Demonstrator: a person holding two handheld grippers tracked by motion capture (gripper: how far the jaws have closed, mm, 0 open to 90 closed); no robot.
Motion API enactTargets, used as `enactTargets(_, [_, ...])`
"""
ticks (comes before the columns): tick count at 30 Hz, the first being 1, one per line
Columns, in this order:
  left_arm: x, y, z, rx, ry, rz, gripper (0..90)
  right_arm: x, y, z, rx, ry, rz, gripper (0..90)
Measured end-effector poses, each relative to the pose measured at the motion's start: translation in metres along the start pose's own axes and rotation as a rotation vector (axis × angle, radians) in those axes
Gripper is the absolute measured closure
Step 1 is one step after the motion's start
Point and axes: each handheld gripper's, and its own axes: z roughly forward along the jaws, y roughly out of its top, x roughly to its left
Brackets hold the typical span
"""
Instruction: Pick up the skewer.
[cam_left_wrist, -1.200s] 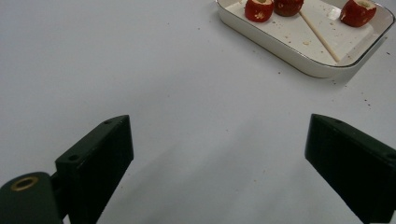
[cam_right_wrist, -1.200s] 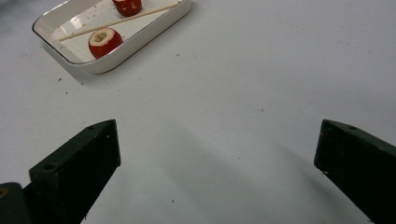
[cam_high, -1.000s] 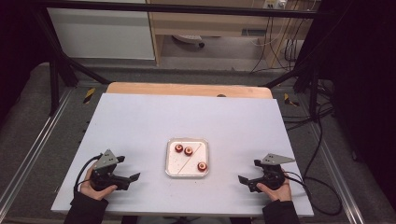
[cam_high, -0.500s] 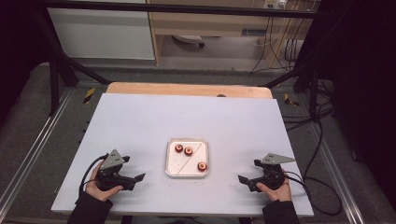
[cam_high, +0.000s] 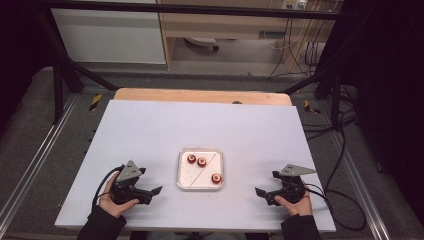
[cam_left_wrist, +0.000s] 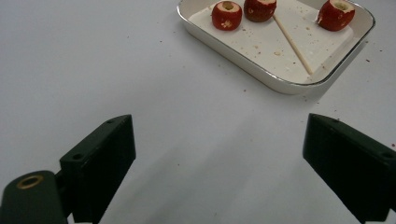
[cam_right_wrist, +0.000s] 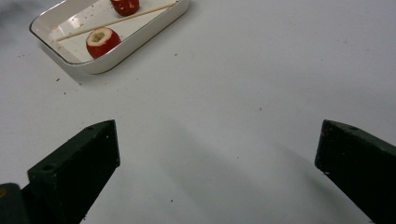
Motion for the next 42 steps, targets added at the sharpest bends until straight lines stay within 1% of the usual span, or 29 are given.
enactTargets(2, [-0.003, 0.004, 0.002, -0.001, 0.005, -0.005, 9.8, 0.0, 0.0, 0.0, -0.001, 0.001, 0.004, 0.5])
enactTargets(5, [-0.005, 0.007, 0.003, 0.002, 0.008, -0.001, 10.3, 0.0, 0.0, 0.0, -0.001, 0.001, -0.001, 0.5])
enactTargets(6, [-0.007, 0.011, 0.003, 0.0, 0.012, -0.001, 10.4, 0.0, 0.0, 0.0, -0.001, 0.001, 0.0, 0.5])
enactTargets(8, [-0.008, 0.013, 0.004, -0.002, 0.012, -0.001, 10.6, 0.0, 0.0, 0.0, -0.001, 0.002, 0.001, 0.6])
enactTargets(9, [-0.011, 0.017, 0.005, 0.0, 0.016, 0.005, 10.5, 0.0, 0.0, 0.0, -0.001, 0.001, 0.003, 0.6])
enactTargets(11, [-0.012, 0.018, 0.006, 0.0, 0.014, 0.007, 10.8, 0.001, 0.0, -0.001, 0.001, 0.002, 0.011, 0.6])
enactTargets(13, [-0.016, 0.023, 0.009, 0.004, 0.011, 0.01, 10.8, 0.001, 0.0, -0.001, 0.002, 0.001, 0.011, 0.6])
enactTargets(15, [-0.019, 0.027, 0.011, 0.008, 0.008, 0.014, 10.7, 0.0, 0.0, 0.0, 0.001, -0.001, 0.0, 0.6])
enactTargets(20, [-0.029, 0.04, 0.017, 0.006, 0.001, 0.026, 11.4, 0.001, 0.0, -0.001, 0.001, -0.001, 0.004, 0.6])
enactTargets(21, [-0.029, 0.04, 0.017, 0.006, 0.001, 0.026, 11.6, 0.001, 0.0, -0.001, 0.001, 0.0, 0.005, 0.6])
enactTargets(22, [-0.033, 0.046, 0.021, 0.009, 0.002, 0.034, 11.8, 0.001, 0.0, -0.001, 0.003, 0.0, 0.007, 0.6])
enactTargets(25, [-0.039, 0.053, 0.028, 0.02, 0.007, 0.041, 13.0, 0.001, 0.0, -0.001, 0.002, 0.001, 0.007, 0.6])
enactTargets(26, [-0.039, 0.053, 0.028, 0.02, 0.007, 0.041, 13.3, 0.001, 0.0, -0.001, 0.002, 0.001, 0.007, 0.6])
enactTargets(28, [-0.043, 0.057, 0.033, 0.028, 0.007, 0.038, 14.0, 0.001, 0.0, -0.001, 0.002, 0.001, 0.006, 0.7])
enactTargets(29, [-0.046, 0.06, 0.038, 0.032, 0.004, 0.033, 15.0, 0.001, 0.0, -0.001, 0.003, 0.001, 0.004, 0.6])
enactTargets(30, [-0.046, 0.06, 0.038, 0.032, 0.004, 0.033, 15.8, 0.001, 0.0, -0.001, 0.003, 0.002, 0.004, 0.6])
enactTargets(32, [-0.048, 0.064, 0.044, 0.043, 0.008, 0.03, 17.1, 0.001, 0.0, -0.001, 0.002, 0.001, 0.005, 0.6])
enactTargets(34, [-0.053, 0.069, 0.054, 0.062, 0.003, 0.026, 18.5, 0.001, 0.0, -0.001, 0.003, 0.002, 0.004, 0.6])
enactTargets(35, [-0.055, 0.071, 0.057, 0.067, 0.005, 0.03, 19.4, 0.001, 0.0, -0.001, 0.003, 0.002, 0.005, 0.6])
enactTargets(36, [-0.055, 0.071, 0.057, 0.067, 0.005, 0.03, 20.7, 0.001, 0.0, -0.001, 0.003, 0.002, 0.003, 0.6])
enactTargets(37, [-0.058, 0.074, 0.063, 0.074, 0.003, 0.038, 22.2, 0.001, 0.0, -0.001, 0.004, 0.002, 0.003, 0.6])
enactTargets(38, [-0.058, 0.074, 0.063, 0.074, 0.003, 0.038, 23.5, 0.001, 0.0, -0.001, 0.004, 0.002, 0.003, 0.6])
enactTargets(39, [-0.062, 0.076, 0.069, 0.081, -0.008, 0.045, 25.1, 0.001, 0.0, -0.001, 0.004, 0.002, 0.004, 0.6])
enactTargets(40, [-0.062, 0.076, 0.069, 0.081, -0.008, 0.045, 27.1, 0.001, 0.0, -0.001, 0.003, 0.003, 0.003, 0.6])
enactTargets(41, [-0.064, 0.078, 0.075, 0.097, -0.018, 0.051, 29.6, 0.001, 0.0, -0.001, 0.002, 0.003, 0.005, 0.6])
enactTargets(42, [-0.064, 0.078, 0.075, 0.097, -0.018, 0.051, 31.9, 0.001, 0.0, -0.001, 0.002, 0.003, 0.005, 0.6])
